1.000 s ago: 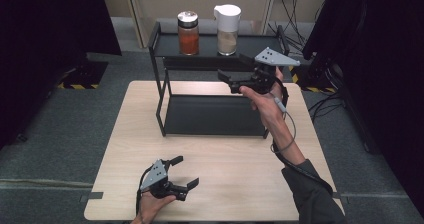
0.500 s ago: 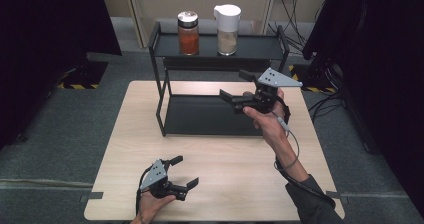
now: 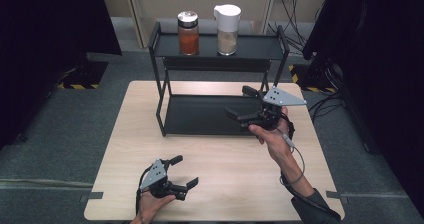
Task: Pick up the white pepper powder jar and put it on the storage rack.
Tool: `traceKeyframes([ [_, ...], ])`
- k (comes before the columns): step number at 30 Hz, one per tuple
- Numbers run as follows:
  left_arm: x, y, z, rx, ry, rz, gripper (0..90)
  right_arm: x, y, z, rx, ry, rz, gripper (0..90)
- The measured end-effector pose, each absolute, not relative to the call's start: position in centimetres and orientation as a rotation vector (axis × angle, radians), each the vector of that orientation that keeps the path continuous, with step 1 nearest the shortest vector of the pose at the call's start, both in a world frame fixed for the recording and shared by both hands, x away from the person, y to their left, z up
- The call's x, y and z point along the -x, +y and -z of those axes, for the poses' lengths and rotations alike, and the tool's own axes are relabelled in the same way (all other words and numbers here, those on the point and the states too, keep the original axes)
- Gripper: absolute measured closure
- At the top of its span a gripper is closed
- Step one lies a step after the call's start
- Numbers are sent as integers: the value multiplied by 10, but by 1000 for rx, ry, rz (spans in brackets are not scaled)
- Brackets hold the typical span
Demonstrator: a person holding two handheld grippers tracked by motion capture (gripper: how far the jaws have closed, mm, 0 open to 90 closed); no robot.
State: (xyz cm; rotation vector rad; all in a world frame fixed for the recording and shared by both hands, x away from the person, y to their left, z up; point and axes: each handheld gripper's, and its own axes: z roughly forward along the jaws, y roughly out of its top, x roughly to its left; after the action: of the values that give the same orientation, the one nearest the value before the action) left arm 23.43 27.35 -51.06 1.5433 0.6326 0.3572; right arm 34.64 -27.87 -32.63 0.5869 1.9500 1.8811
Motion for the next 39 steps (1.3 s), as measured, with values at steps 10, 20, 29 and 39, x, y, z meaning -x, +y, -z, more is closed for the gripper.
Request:
traceKeyframes([
  [10,-235,273,511,-1543,636,-357,11,-333,-283,352,-574,1968,-1900,4],
  [20,-234,274,511,-1539,634,-359,11,-318,-281,375,-557,2002,-1903,4],
  [29,-234,275,511,-1536,637,-363,11,-305,-283,399,-572,2007,-1906,4],
  [39,-234,275,511,-1533,636,-367,10,-294,-283,422,-592,2030,-1906,4],
])
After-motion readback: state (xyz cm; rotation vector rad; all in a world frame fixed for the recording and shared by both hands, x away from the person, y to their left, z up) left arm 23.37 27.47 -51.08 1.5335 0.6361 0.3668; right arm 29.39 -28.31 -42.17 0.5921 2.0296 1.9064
